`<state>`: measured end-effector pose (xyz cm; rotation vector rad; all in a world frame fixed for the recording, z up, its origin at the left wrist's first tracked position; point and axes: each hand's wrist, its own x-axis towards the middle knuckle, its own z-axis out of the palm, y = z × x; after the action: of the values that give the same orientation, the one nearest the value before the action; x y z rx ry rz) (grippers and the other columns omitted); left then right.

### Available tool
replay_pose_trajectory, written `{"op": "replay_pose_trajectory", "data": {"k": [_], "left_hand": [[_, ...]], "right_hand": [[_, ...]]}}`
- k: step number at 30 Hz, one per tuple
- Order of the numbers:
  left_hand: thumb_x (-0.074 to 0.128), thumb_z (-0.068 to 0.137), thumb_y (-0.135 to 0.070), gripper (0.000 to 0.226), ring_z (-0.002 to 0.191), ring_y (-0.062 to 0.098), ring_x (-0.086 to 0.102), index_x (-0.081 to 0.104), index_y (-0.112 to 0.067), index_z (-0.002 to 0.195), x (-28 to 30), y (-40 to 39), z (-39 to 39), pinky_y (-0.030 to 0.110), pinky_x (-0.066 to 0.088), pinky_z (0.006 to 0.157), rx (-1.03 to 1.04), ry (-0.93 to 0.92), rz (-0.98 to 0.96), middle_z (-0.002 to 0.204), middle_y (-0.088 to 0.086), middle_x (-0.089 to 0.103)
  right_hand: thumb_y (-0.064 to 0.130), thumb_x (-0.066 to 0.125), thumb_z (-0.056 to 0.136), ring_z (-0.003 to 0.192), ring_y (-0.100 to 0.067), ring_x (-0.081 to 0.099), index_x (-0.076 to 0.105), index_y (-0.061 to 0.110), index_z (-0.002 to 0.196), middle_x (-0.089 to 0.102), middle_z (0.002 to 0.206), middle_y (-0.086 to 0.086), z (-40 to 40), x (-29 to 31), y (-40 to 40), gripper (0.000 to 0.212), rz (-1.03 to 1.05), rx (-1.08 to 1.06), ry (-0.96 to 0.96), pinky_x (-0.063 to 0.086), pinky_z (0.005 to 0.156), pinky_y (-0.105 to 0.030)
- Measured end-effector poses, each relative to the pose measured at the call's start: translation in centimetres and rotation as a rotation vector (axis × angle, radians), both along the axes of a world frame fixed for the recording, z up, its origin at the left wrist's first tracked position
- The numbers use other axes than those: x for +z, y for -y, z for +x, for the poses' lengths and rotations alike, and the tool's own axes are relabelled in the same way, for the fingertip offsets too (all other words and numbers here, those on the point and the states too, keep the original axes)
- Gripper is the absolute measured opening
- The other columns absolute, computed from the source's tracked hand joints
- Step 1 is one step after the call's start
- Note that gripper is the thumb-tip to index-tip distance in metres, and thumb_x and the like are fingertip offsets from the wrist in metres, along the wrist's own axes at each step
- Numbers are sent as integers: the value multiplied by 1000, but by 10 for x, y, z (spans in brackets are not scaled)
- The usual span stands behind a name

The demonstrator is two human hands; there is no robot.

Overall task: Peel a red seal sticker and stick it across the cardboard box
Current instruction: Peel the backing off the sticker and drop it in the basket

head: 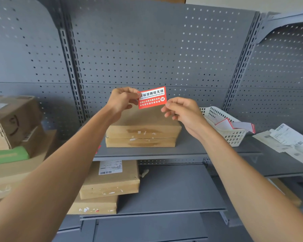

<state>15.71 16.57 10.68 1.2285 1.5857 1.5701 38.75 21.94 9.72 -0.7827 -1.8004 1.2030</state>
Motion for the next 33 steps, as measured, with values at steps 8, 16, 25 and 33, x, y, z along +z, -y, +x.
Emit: {"op": "replay_pose_trajectory", "data": {"k": [8, 16, 25, 33], "left_hand": [[75, 92, -27, 10, 82, 14, 66, 74, -17, 92, 5, -3, -10, 29, 47, 79, 29, -70, -86, 92, -1, 77], [73, 90, -27, 8, 75, 11, 62, 76, -26, 83, -4, 14, 31, 20, 46, 71, 317, -444, 294, 89, -5, 73], [69, 95, -26, 16, 78, -2, 66, 82, -19, 97, -15, 20, 57, 7, 45, 76, 114, -449, 267, 82, -13, 78], [65, 97, -26, 21, 84, -8, 67, 82, -24, 87, -10, 20, 60, 3, 43, 76, 122, -512, 275, 77, -18, 76]], "right_hand": [[11, 60, 98, 76, -14, 68, 72, 3, 101, 79, 89, -4, -15, 3, 1, 15, 32, -4, -22, 47, 71, -30], [9, 61, 96, 66, -7, 65, 73, 3, 99, 78, 82, 1, -30, -2, 4, 14, 63, -133, -74, 47, 65, -24], [1, 60, 98, 59, 3, 62, 70, -10, 100, 73, 83, -11, -31, -3, 11, 15, 160, -67, -48, 45, 61, -8], [6, 60, 98, 63, -3, 62, 72, -1, 95, 73, 80, -3, -28, 1, 5, 14, 243, -71, 18, 50, 70, -11]]}}
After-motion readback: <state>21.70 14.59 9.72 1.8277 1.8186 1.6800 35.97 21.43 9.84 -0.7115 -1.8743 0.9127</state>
